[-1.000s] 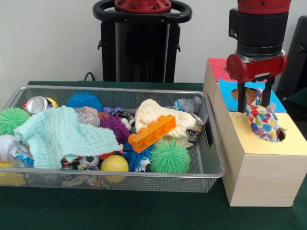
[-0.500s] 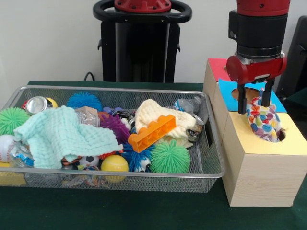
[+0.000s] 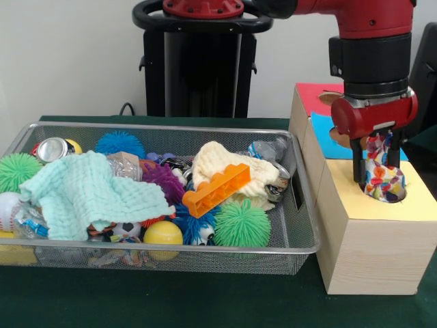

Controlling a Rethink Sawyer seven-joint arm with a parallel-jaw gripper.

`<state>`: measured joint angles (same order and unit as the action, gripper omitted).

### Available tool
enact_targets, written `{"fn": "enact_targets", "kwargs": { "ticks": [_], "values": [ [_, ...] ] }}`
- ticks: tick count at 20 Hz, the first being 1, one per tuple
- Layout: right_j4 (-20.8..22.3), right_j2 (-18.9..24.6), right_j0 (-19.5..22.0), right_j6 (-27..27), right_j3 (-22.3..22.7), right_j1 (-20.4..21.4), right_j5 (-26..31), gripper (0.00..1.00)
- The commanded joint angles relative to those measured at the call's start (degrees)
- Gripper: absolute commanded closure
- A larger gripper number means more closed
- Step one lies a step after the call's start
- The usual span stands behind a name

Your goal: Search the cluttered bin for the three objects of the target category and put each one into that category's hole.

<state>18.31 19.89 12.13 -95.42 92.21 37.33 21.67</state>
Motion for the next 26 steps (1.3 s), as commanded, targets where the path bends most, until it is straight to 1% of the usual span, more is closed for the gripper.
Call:
{"fn": "enact_targets", "kwargs": {
  "ticks": [1, 4, 8, 12, 15, 19, 26],
  "values": [
    [3.3, 2.9, 1.8, -2.1, 3.4, -3.4, -4.8, 0.00],
    [3.1, 2.4, 1.4, -2.1, 3.0, -3.3, -4.8, 0.00],
    [2.0, 0.5, 0.2, -1.9, 1.7, -4.0, -0.2, 0.00],
    [2.5, -1.2, -1.1, -2.7, 0.6, -4.2, -0.1, 0.00],
    [2.7, -2.7, -1.7, -3.3, 0.7, -3.6, -0.1, 0.00],
    [2.5, -2.1, -0.8, -3.1, 2.1, -2.4, -0.8, 0.00],
    [1.5, -2.1, -0.8, -3.3, 0.8, -2.9, 0.5, 0.00]
  ]
}}
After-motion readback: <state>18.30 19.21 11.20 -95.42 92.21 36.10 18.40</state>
